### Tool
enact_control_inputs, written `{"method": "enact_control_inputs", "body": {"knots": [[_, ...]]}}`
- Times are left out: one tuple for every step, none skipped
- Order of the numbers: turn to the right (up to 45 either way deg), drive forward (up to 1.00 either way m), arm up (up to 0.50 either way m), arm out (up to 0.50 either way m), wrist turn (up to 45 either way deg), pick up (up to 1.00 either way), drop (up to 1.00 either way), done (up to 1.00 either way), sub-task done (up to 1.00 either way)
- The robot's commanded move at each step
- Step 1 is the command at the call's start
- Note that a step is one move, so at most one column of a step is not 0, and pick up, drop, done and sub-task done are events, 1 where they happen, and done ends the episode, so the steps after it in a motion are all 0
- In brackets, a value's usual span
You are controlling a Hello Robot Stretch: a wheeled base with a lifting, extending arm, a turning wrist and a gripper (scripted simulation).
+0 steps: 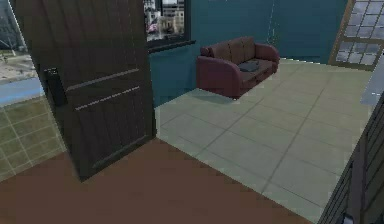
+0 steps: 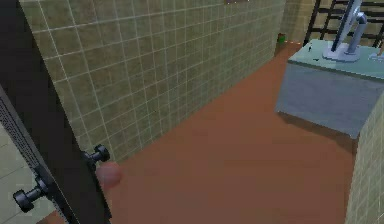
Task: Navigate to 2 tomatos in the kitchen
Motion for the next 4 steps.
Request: {"method": "enact_control_inputs", "body": {"knots": [[3.0, 0.0, 0.0, 0.0, 0.0, 0.0, 0.0, 0.0, 0.0], [0.0, 0.5, 0.0, 0.0, 0.0, 0.0, 0.0, 0.0, 0.0], [36.0, 0.0, 0.0, 0.0, 0.0, 0.0, 0.0, 0.0, 0.0], [0.0, 1.0, 0.0, 0.0, 0.0, 0.0, 0.0, 0.0, 0.0]]}}
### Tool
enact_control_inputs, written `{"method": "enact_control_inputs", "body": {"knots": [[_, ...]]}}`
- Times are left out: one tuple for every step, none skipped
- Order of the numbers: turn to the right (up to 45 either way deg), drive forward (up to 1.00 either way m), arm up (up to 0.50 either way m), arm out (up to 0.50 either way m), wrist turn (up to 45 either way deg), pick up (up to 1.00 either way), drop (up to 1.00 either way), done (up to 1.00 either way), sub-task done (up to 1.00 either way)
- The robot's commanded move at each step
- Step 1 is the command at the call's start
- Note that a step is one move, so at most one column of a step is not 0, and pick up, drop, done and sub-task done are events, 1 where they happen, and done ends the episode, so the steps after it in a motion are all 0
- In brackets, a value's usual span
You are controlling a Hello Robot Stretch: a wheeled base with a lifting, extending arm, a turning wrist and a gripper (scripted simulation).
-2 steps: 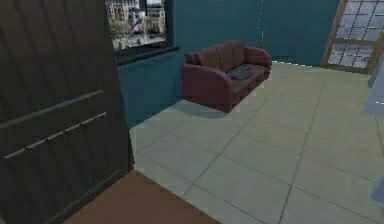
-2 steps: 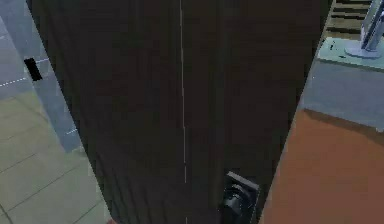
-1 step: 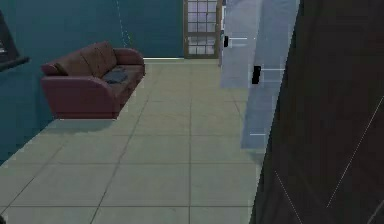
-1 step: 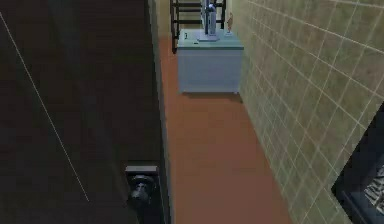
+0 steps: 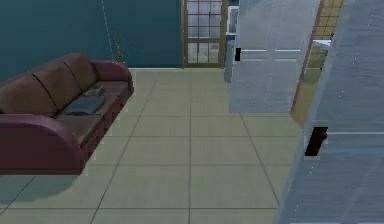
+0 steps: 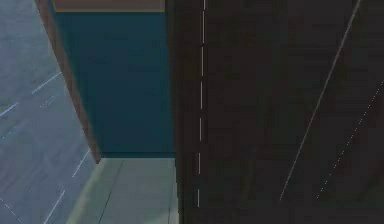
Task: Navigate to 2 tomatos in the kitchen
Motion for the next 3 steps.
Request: {"method": "enact_control_inputs", "body": {"knots": [[21.0, 0.0, 0.0, 0.0, 0.0, 0.0, 0.0, 0.0, 0.0], [0.0, 0.1, 0.0, 0.0, 0.0, 0.0, 0.0, 0.0, 0.0], [-45.0, 0.0, 0.0, 0.0, 0.0, 0.0, 0.0, 0.0, 0.0]]}}
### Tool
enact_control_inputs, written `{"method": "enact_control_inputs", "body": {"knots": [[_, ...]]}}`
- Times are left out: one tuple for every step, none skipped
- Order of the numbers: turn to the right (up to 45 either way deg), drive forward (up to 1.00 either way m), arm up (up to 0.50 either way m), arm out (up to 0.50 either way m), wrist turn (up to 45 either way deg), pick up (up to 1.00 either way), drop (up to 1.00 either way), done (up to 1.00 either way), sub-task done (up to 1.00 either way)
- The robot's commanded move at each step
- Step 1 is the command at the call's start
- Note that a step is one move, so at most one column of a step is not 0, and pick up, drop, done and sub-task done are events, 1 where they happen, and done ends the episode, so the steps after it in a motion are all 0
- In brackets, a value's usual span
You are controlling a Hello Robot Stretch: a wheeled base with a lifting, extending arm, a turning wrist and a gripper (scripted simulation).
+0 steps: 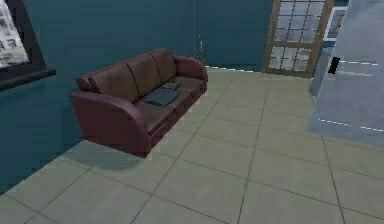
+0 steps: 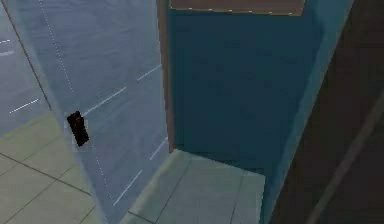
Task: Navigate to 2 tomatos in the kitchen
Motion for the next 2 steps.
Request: {"method": "enact_control_inputs", "body": {"knots": [[-21.0, 0.0, 0.0, 0.0, 0.0, 0.0, 0.0, 0.0, 0.0], [0.0, 0.2, 0.0, 0.0, 0.0, 0.0, 0.0, 0.0, 0.0]]}}
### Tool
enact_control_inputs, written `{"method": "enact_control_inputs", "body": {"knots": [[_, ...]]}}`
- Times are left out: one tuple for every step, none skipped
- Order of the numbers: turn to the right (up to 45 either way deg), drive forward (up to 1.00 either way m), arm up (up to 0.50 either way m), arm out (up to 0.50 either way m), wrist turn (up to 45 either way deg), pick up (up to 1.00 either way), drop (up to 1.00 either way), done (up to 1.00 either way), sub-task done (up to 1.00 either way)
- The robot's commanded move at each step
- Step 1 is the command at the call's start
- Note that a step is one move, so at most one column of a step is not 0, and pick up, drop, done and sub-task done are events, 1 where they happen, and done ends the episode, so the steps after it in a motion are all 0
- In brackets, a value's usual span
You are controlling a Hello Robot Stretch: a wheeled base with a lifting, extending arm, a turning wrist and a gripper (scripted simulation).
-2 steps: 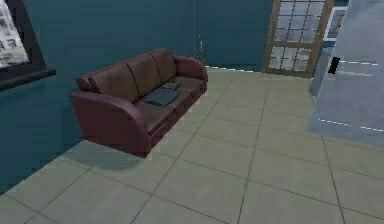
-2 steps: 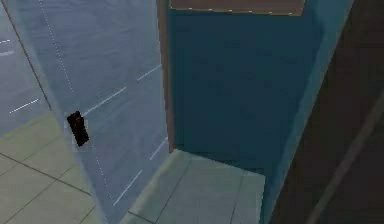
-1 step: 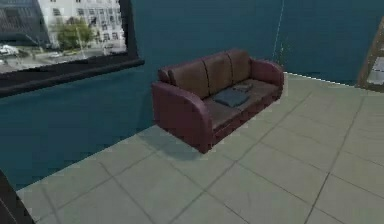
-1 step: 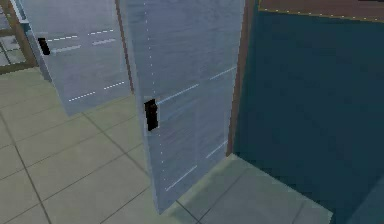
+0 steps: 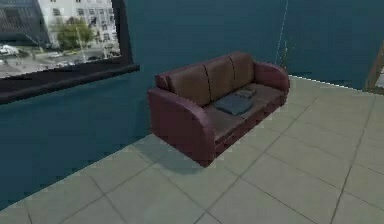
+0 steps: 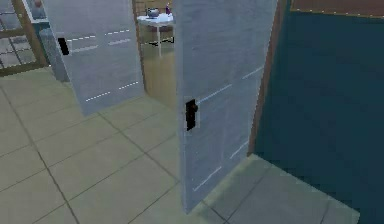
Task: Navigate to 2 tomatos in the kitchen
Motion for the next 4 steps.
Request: {"method": "enact_control_inputs", "body": {"knots": [[45.0, 0.0, 0.0, 0.0, 0.0, 0.0, 0.0, 0.0, 0.0], [6.0, 0.0, 0.0, 0.0, 0.0, 0.0, 0.0, 0.0, 0.0], [0.0, 1.0, 0.0, 0.0, 0.0, 0.0, 0.0, 0.0, 0.0], [39.0, 0.0, 0.0, 0.0, 0.0, 0.0, 0.0, 0.0, 0.0]]}}
